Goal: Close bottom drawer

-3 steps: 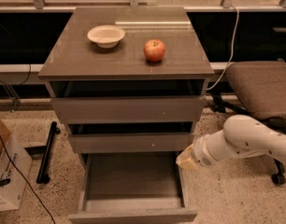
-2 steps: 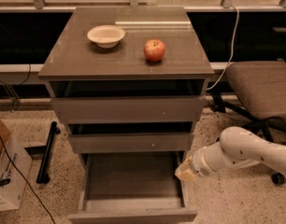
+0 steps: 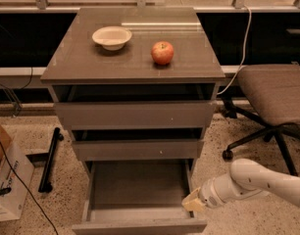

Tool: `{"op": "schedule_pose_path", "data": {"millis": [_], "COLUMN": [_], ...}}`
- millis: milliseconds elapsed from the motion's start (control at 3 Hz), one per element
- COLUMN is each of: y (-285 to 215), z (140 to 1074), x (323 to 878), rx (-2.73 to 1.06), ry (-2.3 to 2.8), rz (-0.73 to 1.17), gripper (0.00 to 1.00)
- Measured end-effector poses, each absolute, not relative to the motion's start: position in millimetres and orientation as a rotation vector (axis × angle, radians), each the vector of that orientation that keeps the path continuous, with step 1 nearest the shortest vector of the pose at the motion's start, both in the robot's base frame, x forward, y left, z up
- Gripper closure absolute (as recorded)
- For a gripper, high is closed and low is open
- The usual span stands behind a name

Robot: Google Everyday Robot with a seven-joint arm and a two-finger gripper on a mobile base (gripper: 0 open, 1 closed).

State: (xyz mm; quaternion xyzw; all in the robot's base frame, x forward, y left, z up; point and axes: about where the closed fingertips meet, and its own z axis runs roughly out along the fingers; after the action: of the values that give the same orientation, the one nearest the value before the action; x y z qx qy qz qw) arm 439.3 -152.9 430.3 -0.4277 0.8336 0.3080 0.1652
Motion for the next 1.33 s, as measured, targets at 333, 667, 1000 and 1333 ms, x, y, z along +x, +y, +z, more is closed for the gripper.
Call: {"op": "schedule_pose_path", "data": {"millis": [333, 667, 1000, 1333], "y": [-154, -152, -148, -142], "z": [388, 383, 364, 323], "x": [426, 422, 424, 423], "rx": [-1.168, -1.165, -1.142, -1.092], "ry": [2.430, 2.433, 2.446, 2.477], "rz": [0.956, 0.969, 0.995, 1.066], "gripper": [1.00, 1.00, 1.00, 1.00]}}
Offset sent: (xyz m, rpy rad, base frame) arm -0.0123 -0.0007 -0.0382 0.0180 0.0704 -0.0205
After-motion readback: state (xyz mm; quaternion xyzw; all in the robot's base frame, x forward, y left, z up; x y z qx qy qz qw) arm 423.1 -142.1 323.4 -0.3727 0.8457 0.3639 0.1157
